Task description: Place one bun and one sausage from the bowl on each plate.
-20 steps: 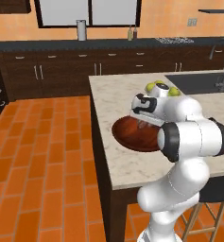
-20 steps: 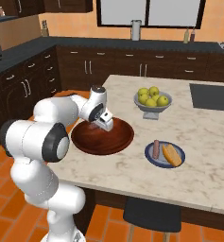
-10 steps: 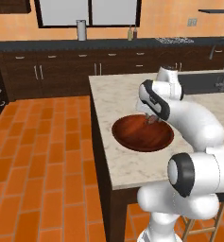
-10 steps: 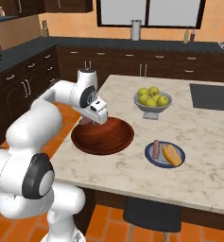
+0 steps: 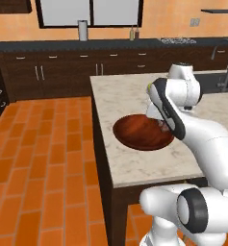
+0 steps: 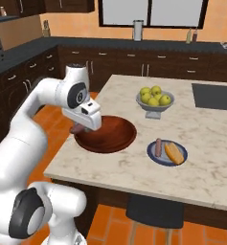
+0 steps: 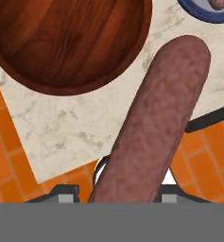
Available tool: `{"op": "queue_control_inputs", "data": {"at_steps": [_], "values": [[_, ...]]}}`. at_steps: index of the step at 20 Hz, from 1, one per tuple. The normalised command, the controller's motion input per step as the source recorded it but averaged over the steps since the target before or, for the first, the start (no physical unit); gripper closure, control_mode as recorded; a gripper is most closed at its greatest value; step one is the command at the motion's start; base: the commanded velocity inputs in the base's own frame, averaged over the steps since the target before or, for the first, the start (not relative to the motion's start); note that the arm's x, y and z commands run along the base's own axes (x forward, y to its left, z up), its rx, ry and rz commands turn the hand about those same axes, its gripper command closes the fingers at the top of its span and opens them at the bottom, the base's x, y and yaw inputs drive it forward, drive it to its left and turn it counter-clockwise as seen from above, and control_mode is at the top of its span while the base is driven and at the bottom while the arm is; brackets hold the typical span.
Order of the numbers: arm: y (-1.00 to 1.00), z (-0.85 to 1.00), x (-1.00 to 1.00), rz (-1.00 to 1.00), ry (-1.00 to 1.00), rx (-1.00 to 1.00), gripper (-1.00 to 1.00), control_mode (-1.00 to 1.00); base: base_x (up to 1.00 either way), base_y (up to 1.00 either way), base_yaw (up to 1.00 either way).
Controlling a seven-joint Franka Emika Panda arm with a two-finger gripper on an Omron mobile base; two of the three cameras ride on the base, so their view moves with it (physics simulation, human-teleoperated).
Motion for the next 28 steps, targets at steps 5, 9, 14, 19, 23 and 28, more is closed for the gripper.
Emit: {"op": "queue_control_inputs", "data": {"at_steps": [5, 9, 14, 19, 23, 28], "values": [[0.0, 0.0, 0.0, 0.0, 0.0, 0.0, 1.0, 1.0, -1.0, -0.83, -0.13], [0.0, 0.0, 0.0, 0.0, 0.0, 0.0, 1.0, 1.0, -0.25, -1.0, -0.15], [0.0, 0.0, 0.0, 0.0, 0.0, 0.0, 1.0, 1.0, 0.2, -1.0, -0.01], [0.0, 0.0, 0.0, 0.0, 0.0, 0.0, 1.0, 1.0, 0.38, -1.0, 0.0], [0.0, 0.0, 0.0, 0.0, 0.0, 0.0, 1.0, 1.0, 0.58, -1.0, 0.0], [0.0, 0.0, 0.0, 0.0, 0.0, 0.0, 1.0, 1.0, 0.45, -1.0, 0.0]]}}
